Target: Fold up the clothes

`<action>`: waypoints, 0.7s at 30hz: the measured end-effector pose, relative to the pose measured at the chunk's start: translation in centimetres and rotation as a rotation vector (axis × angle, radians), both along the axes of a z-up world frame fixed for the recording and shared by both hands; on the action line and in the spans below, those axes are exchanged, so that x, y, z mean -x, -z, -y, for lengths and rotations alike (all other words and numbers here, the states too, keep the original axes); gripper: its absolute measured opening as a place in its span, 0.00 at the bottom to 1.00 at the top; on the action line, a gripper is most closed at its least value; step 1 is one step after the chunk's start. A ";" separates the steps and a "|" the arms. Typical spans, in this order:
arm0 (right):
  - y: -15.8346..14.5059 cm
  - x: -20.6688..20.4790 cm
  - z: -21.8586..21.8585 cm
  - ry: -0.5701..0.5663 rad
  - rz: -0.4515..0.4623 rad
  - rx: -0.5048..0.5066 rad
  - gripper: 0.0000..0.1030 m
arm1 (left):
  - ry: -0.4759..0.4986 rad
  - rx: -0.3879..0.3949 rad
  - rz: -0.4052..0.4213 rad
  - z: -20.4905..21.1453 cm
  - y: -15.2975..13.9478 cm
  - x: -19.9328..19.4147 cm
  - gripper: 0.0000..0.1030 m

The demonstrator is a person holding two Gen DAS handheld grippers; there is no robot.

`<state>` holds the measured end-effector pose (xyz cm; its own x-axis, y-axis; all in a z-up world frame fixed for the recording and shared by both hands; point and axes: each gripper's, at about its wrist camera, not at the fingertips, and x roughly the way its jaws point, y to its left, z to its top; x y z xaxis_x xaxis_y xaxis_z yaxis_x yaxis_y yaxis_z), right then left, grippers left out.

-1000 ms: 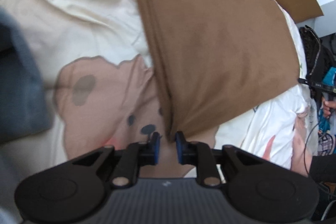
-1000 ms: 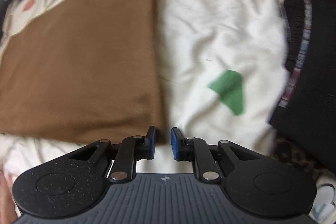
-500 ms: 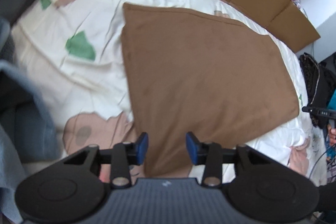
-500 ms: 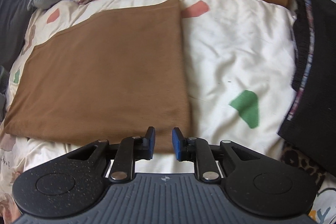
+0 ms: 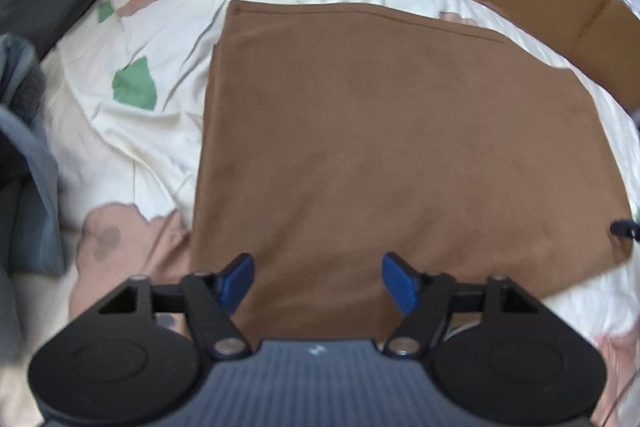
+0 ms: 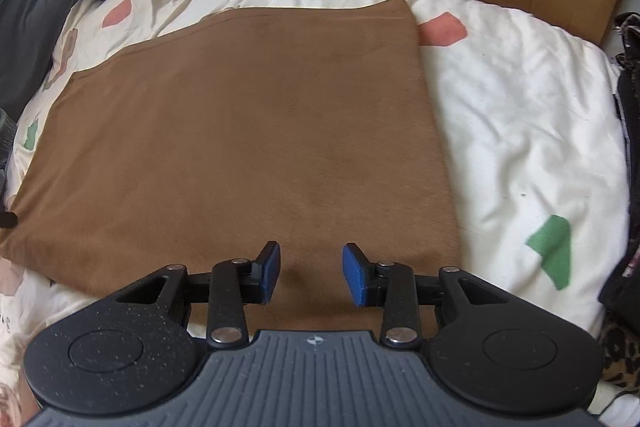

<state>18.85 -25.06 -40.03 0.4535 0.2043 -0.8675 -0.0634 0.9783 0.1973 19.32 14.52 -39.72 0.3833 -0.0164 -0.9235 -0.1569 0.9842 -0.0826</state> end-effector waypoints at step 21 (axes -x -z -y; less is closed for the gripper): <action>0.9 2.6 -3.4 -0.113 0.014 0.095 0.52 | 0.036 -0.077 0.063 5.8 3.8 2.7 0.86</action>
<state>16.28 -21.70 -40.97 0.4441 0.1724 -0.8792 -0.1761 0.9790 0.1030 16.65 8.73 -43.55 0.4407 0.0391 -0.8968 -0.1179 0.9929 -0.0147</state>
